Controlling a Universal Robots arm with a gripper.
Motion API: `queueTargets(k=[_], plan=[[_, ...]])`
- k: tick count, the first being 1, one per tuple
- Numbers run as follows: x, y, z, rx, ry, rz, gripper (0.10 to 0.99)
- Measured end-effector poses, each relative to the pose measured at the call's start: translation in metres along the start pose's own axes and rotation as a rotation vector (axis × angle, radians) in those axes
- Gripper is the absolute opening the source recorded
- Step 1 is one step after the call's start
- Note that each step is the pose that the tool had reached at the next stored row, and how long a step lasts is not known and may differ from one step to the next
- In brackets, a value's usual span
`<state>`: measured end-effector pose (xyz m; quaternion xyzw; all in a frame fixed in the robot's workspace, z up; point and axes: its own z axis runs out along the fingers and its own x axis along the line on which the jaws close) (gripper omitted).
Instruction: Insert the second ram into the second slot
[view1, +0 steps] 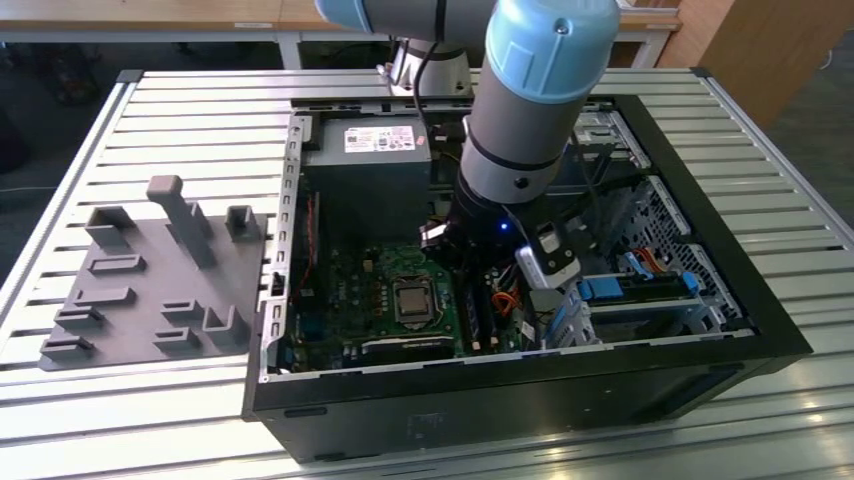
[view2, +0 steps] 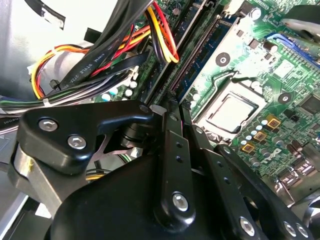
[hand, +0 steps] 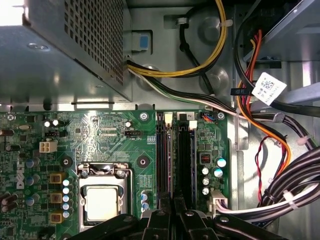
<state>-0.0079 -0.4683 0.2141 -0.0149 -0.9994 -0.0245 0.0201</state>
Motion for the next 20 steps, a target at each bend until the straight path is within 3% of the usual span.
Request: queueTargets(k=[20], plan=[[-0.0001,-0.0002,0.0024,0.0,0.0,0.0,0.137]])
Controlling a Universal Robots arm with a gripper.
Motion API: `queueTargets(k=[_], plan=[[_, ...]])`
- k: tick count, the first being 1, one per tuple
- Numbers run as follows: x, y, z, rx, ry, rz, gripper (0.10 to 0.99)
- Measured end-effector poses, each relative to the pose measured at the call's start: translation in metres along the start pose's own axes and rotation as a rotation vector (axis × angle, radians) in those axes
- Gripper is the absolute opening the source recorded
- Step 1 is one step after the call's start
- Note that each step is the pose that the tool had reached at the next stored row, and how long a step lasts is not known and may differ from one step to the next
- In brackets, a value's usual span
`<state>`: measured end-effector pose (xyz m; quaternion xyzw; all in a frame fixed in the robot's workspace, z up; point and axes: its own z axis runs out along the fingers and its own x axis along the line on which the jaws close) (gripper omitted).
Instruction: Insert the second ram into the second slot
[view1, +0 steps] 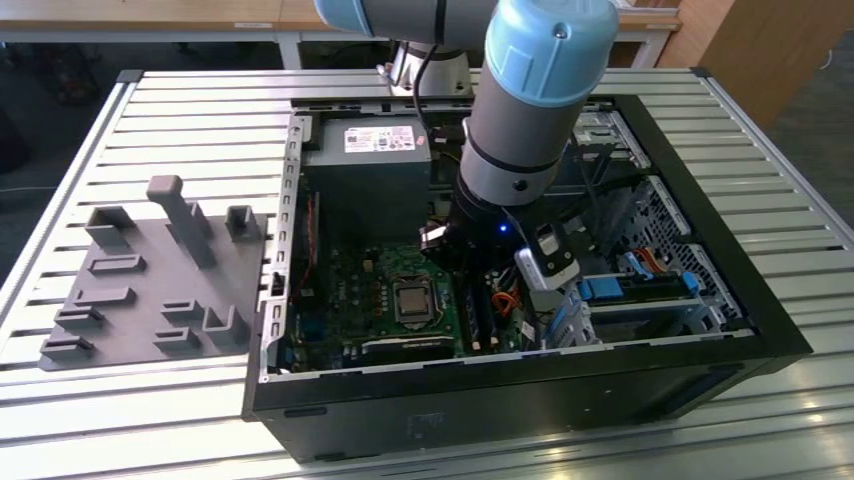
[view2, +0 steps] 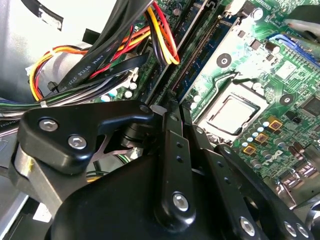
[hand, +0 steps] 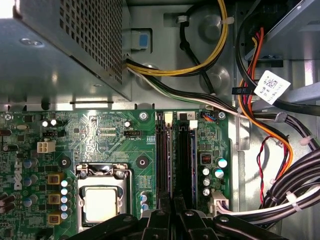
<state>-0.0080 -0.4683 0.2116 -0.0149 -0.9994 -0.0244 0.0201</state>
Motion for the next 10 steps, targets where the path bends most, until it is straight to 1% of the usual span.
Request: queueTargets(k=[2,3,7,10], plan=[[0.0,0.0,0.0,0.0,-0.0001,0.0,0.149],[0.0,0.0,0.0,0.0,-0.0001,0.0,0.212],[0.0,0.0,-0.0002,0.0,0.0,0.0,0.212],[0.0001,0.0001,-0.0032,0.0,0.0,0.0,0.212]])
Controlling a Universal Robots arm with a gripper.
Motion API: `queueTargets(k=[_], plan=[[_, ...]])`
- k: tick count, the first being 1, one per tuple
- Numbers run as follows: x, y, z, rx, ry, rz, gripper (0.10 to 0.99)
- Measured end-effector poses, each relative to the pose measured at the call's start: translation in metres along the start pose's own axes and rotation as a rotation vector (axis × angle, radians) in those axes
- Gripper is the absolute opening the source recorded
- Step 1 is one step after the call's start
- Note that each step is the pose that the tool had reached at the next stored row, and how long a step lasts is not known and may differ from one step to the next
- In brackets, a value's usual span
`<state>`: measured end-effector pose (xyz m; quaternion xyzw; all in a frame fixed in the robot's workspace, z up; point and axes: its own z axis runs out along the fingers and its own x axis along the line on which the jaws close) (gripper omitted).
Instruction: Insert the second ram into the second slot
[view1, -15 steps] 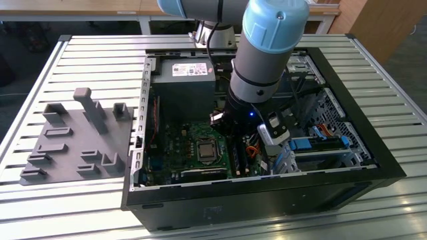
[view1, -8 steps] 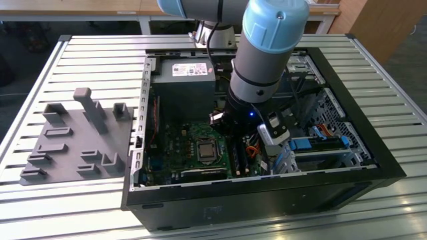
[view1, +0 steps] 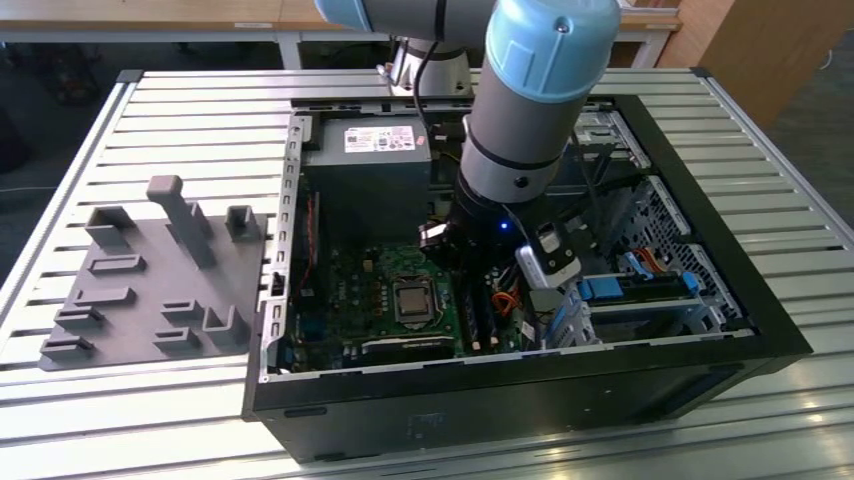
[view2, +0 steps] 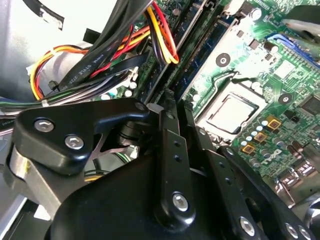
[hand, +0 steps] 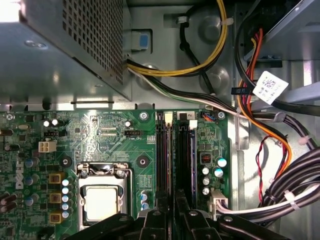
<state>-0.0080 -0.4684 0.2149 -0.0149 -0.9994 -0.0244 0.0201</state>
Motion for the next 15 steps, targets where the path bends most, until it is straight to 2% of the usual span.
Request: queueTargets(k=[8,10,11,12,15], plan=[[0.0004,0.0005,-0.0105,0.0,0.0001,0.0,0.212],[0.0004,0.0006,-0.0111,0.0,0.0001,0.0,0.196],[0.0004,0.0006,-0.0111,0.0,0.0,0.0,0.129],[0.0004,0.0006,-0.0111,0.0,0.0,0.0,0.106],[0.0005,0.0006,-0.0113,0.0,0.0001,0.0,0.106]])
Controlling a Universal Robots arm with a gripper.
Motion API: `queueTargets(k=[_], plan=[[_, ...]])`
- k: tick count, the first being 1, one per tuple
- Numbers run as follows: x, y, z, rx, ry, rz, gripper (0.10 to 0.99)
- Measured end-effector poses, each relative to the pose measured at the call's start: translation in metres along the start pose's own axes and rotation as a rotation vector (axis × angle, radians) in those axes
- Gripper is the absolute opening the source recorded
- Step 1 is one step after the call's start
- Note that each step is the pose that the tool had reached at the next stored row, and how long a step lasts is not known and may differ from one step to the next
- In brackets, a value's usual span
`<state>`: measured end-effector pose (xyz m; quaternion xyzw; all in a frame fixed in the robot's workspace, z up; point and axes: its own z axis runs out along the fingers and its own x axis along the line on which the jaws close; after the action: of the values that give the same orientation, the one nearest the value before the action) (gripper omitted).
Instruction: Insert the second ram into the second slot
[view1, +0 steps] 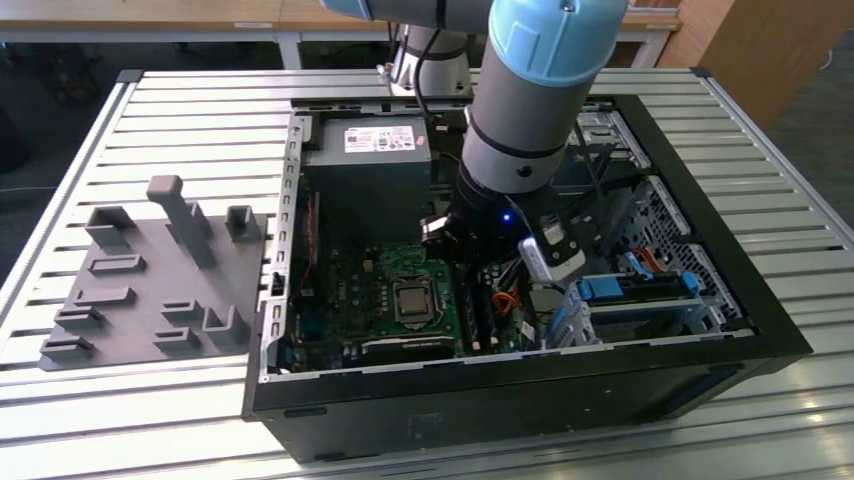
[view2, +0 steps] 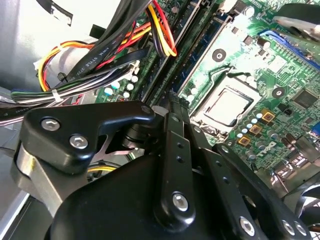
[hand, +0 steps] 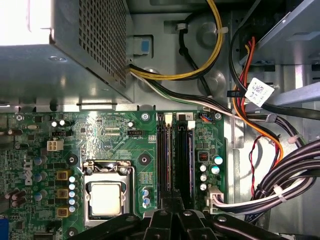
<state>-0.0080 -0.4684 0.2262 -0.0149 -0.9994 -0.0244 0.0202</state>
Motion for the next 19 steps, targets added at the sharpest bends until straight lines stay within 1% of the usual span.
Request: queueTargets(k=[10,19], plan=[[-0.0001,-0.0001,0.0022,0.0,0.0,0.0,0.106],[-0.0002,-0.0003,0.0057,0.001,0.0001,0.0,0.106]])
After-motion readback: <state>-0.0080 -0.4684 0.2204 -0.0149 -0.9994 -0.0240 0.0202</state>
